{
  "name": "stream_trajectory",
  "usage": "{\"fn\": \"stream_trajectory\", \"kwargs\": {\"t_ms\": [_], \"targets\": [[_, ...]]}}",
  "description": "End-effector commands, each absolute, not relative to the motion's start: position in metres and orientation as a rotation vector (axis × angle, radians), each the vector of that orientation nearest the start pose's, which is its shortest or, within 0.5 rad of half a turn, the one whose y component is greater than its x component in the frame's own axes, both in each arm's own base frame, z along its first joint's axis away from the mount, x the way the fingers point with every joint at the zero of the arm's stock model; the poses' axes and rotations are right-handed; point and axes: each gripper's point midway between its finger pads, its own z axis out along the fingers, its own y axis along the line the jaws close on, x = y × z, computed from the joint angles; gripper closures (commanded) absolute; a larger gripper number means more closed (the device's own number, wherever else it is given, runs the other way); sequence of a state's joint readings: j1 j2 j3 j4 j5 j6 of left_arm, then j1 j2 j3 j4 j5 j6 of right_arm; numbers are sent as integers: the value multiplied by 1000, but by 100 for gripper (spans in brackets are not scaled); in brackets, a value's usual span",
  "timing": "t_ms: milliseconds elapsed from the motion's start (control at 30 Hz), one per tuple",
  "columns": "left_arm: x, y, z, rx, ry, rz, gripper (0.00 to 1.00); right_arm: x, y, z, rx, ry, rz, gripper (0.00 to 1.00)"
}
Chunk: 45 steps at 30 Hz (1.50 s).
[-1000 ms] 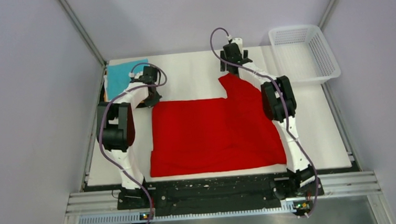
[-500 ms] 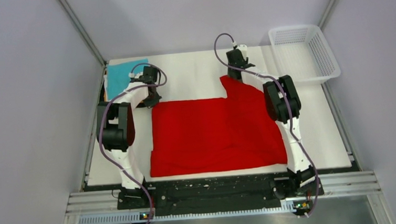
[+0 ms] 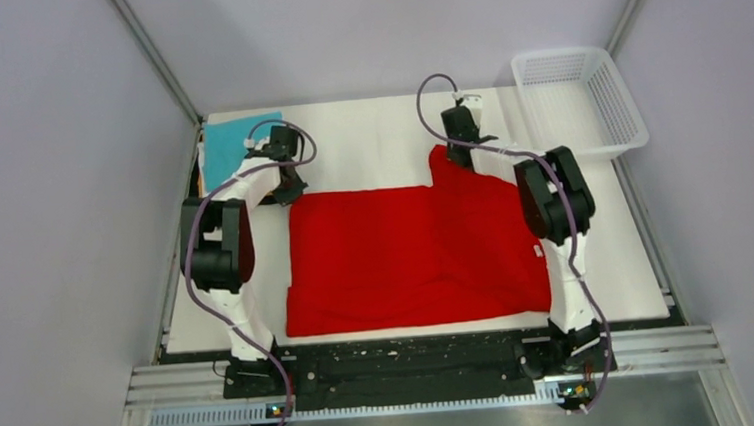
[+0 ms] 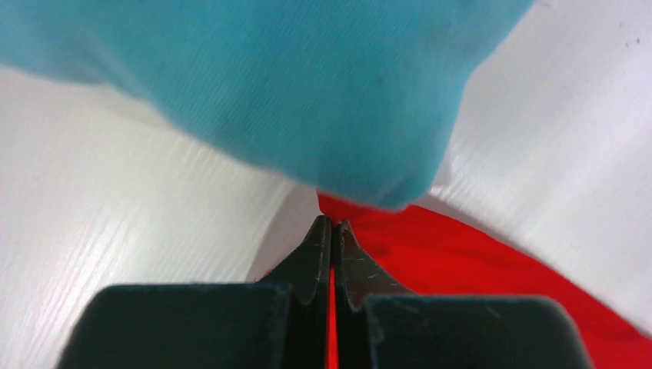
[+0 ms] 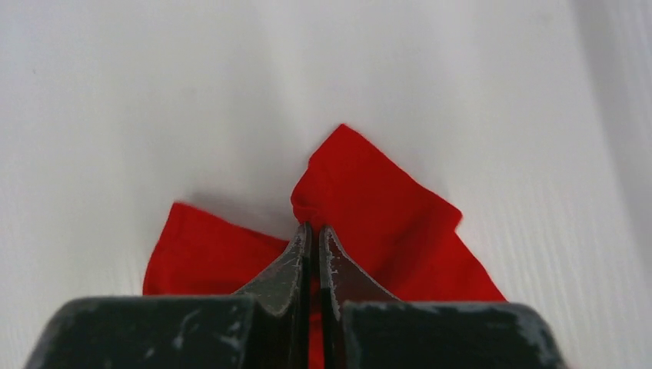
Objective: Fold and stack the t-shirts
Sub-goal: Fold the other side of the tshirt into a rectangle
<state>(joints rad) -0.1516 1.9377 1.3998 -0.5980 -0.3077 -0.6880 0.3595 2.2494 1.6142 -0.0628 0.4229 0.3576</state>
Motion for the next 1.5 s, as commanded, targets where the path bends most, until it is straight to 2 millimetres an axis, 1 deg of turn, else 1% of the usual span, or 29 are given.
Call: {"fn": "stream_trajectory", "kwargs": {"t_ms": [0,33,67,133,200,233,333,367,500,633,733,867,1033,1200,1367,1400,1433,1467], "targets": [[426,-44,85,-763,2423,41,100,539,142,126,225,2019,18,100],[422,-45,86,-762,2421,32,100,528,140,128,217,2028,31,100],[417,-46,87,-759,2419,24,100,515,139,137,210,2017,51,100],[406,-47,89,-755,2416,13,100,487,138,134,192,2036,71,100],[393,-48,87,-754,2416,6,100,461,135,138,189,2043,77,100],[389,-49,92,-751,2403,-10,100,449,134,137,183,2052,77,100],[374,-52,94,-749,2394,-39,100,414,130,148,172,2050,87,100],[369,-53,95,-748,2391,-48,100,400,128,156,170,2051,89,100],[348,-57,94,-740,2386,-56,100,355,120,160,154,2082,91,100],[330,-55,93,-768,2374,-59,100,315,102,156,167,2136,53,100],[316,-52,95,-783,2361,-70,100,293,90,160,180,2161,31,100],[302,-47,100,-791,2338,-69,100,264,93,156,148,2228,97,100],[291,-41,100,-795,2327,-45,100,231,85,137,162,2344,95,100],[283,-41,95,-809,2341,-48,100,205,94,118,191,2438,189,100],[272,-42,84,-822,2378,-51,99,177,95,99,207,2558,199,100],[268,-42,80,-834,2388,-50,92,172,96,97,224,2580,203,100],[264,-42,78,-842,2397,-45,84,168,96,96,248,2599,206,94],[259,-40,76,-859,2407,-30,71,162,95,96,279,2620,202,87]]}}
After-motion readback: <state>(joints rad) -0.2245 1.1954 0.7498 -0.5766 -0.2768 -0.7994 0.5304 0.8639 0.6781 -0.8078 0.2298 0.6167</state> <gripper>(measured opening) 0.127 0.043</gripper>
